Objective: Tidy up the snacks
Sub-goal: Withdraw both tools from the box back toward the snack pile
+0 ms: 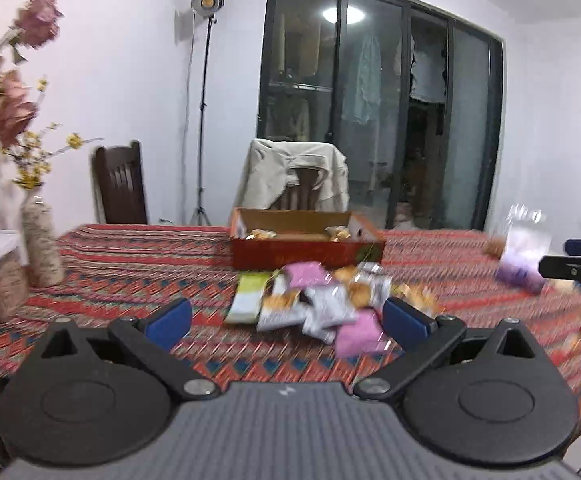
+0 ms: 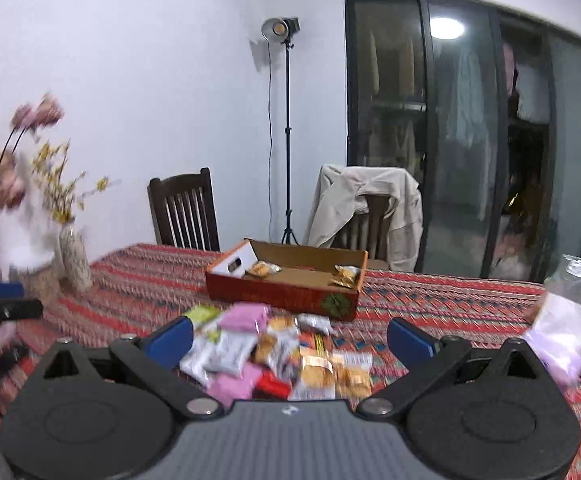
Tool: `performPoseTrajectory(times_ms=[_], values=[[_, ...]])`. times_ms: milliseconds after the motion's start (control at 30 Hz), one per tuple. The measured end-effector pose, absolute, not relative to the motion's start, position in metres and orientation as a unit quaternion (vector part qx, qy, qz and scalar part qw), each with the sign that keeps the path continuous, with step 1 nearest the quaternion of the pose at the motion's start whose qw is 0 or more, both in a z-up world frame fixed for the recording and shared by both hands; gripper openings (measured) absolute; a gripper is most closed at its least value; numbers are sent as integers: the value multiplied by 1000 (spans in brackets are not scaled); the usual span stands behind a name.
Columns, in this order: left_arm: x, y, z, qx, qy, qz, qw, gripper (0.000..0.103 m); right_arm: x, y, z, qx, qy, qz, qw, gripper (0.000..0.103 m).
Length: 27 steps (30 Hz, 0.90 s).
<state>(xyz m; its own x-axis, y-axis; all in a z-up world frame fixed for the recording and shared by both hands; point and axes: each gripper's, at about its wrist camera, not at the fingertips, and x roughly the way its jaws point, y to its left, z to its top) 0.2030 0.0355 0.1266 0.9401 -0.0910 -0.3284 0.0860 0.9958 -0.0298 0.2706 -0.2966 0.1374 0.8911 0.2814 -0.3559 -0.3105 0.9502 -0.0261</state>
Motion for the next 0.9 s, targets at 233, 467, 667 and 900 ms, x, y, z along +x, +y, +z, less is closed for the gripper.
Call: performPoseTrajectory(times_ms=[233, 467, 667, 900], values=[[169, 21, 68, 7, 176, 8, 984, 103, 209, -282, 38, -17, 191, 108, 975, 103], [167, 28, 59, -15, 185, -5, 983, 103, 189, -277, 5, -26, 199, 128, 971, 103], [181, 26, 58, -10, 193, -5, 981, 103, 198, -278, 5, -15, 188, 127, 974, 103], [208, 24, 48, -11, 216, -12, 976, 103, 214, -273, 2, -34, 181, 125, 975, 103]])
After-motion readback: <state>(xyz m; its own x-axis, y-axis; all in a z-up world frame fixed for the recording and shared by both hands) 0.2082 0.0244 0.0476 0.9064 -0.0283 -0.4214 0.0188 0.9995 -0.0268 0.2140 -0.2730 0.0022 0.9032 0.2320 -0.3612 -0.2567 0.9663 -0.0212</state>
